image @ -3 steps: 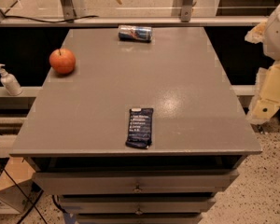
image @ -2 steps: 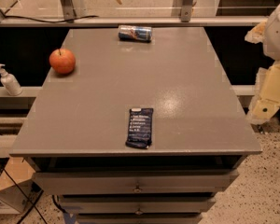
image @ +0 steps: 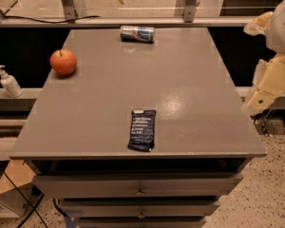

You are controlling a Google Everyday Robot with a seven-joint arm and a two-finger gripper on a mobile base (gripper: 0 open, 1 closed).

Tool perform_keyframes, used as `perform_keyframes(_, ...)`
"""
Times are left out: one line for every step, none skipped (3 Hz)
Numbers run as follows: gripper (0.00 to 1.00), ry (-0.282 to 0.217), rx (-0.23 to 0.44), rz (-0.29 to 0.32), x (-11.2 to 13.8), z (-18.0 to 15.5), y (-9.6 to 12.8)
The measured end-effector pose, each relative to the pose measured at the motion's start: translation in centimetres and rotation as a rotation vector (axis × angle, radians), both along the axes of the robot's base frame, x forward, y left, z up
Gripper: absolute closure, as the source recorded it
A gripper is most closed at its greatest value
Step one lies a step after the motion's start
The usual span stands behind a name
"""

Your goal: Move redbull can near rxbar blueberry

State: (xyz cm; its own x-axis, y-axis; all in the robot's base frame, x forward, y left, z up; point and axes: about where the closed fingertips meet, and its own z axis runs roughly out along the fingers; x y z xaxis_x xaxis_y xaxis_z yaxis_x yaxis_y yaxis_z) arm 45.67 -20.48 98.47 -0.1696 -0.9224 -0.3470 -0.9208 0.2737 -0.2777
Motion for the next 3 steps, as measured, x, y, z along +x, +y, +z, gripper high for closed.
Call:
perform_keyframes(0.0,-0.072,0.169,0.035,3.6,0.5,1.4)
perform_keyframes(0.0,-0.132,0.293,0.061,7.6,1.3,2.7)
perform_keyframes(0.0,-0.163,0.401,0.074,13.0,1.7,4.1)
